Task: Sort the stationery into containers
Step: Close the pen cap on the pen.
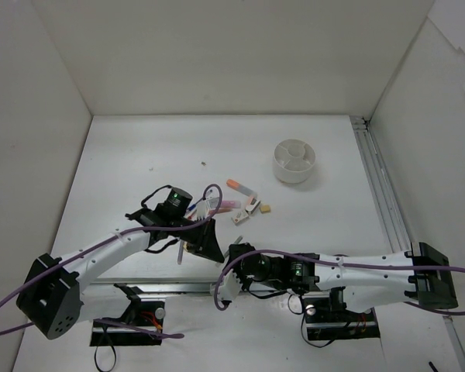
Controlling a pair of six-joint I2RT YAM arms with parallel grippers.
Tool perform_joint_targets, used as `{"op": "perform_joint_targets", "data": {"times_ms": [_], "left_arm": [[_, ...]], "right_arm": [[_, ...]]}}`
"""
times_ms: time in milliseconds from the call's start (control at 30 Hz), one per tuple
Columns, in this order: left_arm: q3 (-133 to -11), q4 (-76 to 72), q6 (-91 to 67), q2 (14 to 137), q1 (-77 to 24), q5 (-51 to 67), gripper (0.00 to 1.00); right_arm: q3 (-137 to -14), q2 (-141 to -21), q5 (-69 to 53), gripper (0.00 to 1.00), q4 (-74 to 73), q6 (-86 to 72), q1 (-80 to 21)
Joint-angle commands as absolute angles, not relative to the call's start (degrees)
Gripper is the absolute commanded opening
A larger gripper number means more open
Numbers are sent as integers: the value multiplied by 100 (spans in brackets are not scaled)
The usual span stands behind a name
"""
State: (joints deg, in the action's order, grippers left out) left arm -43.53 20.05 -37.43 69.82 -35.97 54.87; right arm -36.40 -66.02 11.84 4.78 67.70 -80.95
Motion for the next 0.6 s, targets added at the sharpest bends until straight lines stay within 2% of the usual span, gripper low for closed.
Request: {"op": "perform_joint_targets", "data": {"times_ms": [0, 67, 133, 300, 333, 400, 433, 567], "left_arm": [[-5299, 182, -3419, 6750, -3524, 4474, 0], [-5335, 482, -3287, 6654, -3524, 4474, 1], [-5335, 702, -3182, 6583, -3577, 4456, 12], [-5352, 896, -3146, 6609, -3682, 4473, 26], [-5370, 949, -3138, 6653, -3683, 4500, 32], [-5431, 1010, -3076, 6679, -3753, 4474, 35], [-5484, 1098, -3041, 6697, -3805, 4474, 42], [-5616, 1292, -2892, 6724, -3911, 4386, 53]], "right_arm": [[-3885, -6513, -1046, 0, 2250, 6653, -8517], [-3859, -6513, -932, 0, 2259, 6583, -8420], [-3824, -6557, -740, 0, 2355, 6548, -8368], [-3849, -6609, -642, 0, 2373, 6600, -8280], [-3867, -6618, -572, 0, 2338, 6618, -8271], [-3911, -6636, -484, 0, 2251, 6697, -8218], [-3946, -6636, -379, 0, 2189, 6697, -8209], [-3946, -6566, -351, 0, 2145, 6697, -8086]]}}
